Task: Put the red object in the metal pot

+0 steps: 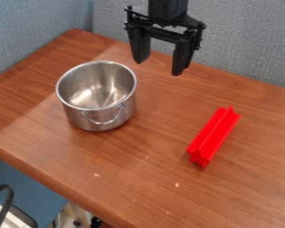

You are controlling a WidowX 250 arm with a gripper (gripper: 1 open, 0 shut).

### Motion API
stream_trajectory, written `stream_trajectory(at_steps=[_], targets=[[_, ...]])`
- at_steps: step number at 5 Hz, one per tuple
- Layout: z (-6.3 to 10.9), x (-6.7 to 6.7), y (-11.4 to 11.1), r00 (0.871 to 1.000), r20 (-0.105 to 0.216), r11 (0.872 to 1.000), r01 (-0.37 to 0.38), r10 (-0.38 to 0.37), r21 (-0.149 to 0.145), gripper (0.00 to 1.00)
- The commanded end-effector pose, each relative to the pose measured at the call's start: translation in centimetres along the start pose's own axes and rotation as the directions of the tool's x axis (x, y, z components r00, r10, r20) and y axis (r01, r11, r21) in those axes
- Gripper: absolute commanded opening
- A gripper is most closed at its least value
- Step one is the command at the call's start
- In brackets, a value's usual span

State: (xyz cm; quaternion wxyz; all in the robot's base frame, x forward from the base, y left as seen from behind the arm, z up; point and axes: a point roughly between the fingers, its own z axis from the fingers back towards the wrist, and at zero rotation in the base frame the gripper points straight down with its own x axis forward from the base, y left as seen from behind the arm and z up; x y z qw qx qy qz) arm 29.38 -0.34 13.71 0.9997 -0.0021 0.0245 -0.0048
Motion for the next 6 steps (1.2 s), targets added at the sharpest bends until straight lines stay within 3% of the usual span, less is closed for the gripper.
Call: stream_trajectory(at_steps=[1, 2, 4, 6], targets=[[-0.7, -0.2, -0.1, 1.0, -0.019, 1.0, -0.001, 0.001, -0.001, 1.0], [-1.4, -0.3, -0.5, 0.999, -0.036, 1.0, 0.003, -0.003, -0.003, 1.0], [-2.5, -0.3, -5.3, 0.998, 0.011, 0.997, 0.07, -0.07, -0.014, 1.0], [-5.1, 0.4, -8.7, 0.995, 0.058, 0.997, 0.078, -0.078, 0.002, 1.0]])
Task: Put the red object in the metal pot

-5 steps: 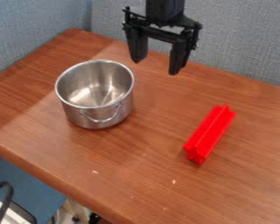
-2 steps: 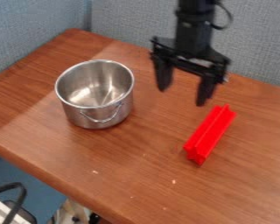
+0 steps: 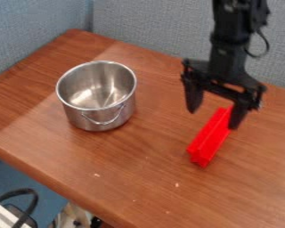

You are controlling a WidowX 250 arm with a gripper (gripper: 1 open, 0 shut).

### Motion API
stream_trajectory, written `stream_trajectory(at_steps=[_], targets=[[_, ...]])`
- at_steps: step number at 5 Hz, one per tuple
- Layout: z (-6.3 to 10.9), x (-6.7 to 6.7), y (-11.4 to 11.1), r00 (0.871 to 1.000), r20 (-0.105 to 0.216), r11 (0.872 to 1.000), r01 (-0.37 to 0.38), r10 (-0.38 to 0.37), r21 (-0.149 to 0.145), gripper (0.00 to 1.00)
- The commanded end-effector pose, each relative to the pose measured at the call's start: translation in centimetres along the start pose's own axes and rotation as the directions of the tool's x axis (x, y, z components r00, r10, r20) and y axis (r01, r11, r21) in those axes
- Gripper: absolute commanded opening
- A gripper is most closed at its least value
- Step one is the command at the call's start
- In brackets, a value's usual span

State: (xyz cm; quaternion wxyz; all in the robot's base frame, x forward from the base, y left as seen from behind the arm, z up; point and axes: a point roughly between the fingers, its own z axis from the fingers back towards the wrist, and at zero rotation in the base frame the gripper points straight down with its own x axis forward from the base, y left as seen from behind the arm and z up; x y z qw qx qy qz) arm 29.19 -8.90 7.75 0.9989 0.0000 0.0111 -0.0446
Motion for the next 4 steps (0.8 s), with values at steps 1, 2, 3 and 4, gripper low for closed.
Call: stream_trajectory(at_steps=[1, 2, 3, 4], targets=[[-0.3, 0.2, -0.9, 0.999, 0.047, 1.0, 0.012, -0.012, 0.012, 1.0], [-1.2, 0.2, -1.1, 0.998, 0.053, 0.999, 0.018, -0.02, 0.027, 1.0], [-1.8, 0.1, -0.9, 0.998, 0.051, 0.999, 0.019, -0.021, 0.038, 1.0], [-2.3, 0.0, -0.6, 0.999, 0.048, 0.998, 0.023, -0.025, 0.05, 1.0]])
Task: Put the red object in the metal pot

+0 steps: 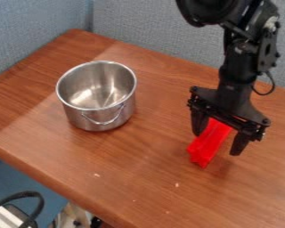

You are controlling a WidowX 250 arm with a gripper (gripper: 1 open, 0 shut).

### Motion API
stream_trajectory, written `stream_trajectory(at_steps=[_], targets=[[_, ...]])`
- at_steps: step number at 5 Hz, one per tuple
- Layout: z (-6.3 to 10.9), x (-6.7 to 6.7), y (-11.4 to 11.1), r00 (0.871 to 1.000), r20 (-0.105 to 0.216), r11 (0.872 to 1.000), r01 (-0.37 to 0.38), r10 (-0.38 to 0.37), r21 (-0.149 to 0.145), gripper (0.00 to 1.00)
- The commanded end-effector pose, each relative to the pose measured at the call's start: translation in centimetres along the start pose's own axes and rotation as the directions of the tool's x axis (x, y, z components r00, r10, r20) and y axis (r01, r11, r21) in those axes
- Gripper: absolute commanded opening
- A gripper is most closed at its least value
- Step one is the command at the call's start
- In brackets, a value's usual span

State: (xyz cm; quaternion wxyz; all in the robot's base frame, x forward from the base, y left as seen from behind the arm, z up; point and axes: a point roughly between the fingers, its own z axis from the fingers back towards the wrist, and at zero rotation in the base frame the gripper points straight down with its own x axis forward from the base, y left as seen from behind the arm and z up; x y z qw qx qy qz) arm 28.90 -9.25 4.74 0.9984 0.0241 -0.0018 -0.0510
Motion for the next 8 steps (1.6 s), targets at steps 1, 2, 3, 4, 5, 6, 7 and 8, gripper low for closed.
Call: stream_trajectory(at_steps=[1, 2, 3, 4, 5, 6, 7, 8], targets=[[0.2, 0.0, 0.1, 1.0, 0.026, 1.0, 0.008, -0.008, -0.003, 1.0], [-0.1, 0.0, 0.3, 1.0, 0.026, 1.0, 0.005, -0.005, -0.005, 1.0], [-0.4, -0.1, 0.5, 1.0, 0.025, 1.0, 0.003, -0.003, -0.006, 1.0], [-0.7, -0.1, 0.6, 1.0, 0.03, 1.0, 0.002, -0.002, -0.009, 1.0], [-0.9, -0.1, 0.8, 0.999, 0.032, 1.0, -0.001, 0.002, -0.015, 0.0], [-0.9, -0.2, 1.0, 1.0, 0.028, 1.0, 0.001, -0.001, -0.004, 0.0], [-0.9, -0.2, 1.1, 1.0, 0.025, 1.0, 0.004, -0.004, 0.009, 0.0], [-0.9, -0.3, 1.3, 1.0, 0.022, 1.0, 0.006, -0.007, 0.019, 0.0]])
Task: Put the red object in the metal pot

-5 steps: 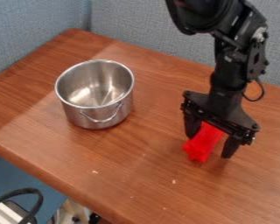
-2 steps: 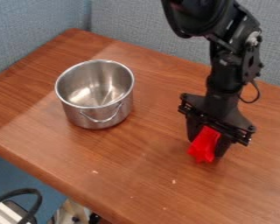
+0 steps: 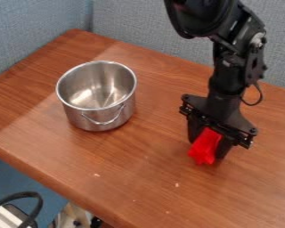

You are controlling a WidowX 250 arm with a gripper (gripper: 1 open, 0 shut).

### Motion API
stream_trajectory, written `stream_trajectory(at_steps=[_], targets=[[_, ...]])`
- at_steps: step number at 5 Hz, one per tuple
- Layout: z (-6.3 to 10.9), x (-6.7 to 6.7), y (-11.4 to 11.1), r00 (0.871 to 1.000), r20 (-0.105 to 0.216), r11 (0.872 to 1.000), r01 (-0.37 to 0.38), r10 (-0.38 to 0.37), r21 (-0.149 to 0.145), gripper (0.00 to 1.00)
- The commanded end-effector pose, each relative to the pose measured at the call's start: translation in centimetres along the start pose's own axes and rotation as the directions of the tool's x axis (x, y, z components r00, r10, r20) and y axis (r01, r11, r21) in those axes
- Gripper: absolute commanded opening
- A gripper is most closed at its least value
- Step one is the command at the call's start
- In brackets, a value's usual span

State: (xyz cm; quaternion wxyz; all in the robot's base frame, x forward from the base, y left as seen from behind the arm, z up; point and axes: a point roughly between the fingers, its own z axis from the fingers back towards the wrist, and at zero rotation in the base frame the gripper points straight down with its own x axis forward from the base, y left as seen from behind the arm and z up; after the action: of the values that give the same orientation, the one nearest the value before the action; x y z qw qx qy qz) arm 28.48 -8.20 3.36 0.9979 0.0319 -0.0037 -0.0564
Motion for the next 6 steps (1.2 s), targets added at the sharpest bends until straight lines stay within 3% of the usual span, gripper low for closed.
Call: stream_trajectory(at_steps=[1, 4, 5, 6], targets=[[0.5, 0.3, 0.5, 1.0, 0.017, 1.0, -0.004, 0.004, 0.008, 0.0], [1.9, 0.2, 1.8, 1.0, -0.013, 1.0, -0.025, 0.025, 0.016, 0.0], [3.6, 0.5, 3.2, 0.997, 0.001, 0.997, -0.076, 0.076, 0.019, 0.0], [5.4, 1.1, 5.4, 0.987, -0.012, 0.987, -0.16, 0.16, 0.002, 0.0]])
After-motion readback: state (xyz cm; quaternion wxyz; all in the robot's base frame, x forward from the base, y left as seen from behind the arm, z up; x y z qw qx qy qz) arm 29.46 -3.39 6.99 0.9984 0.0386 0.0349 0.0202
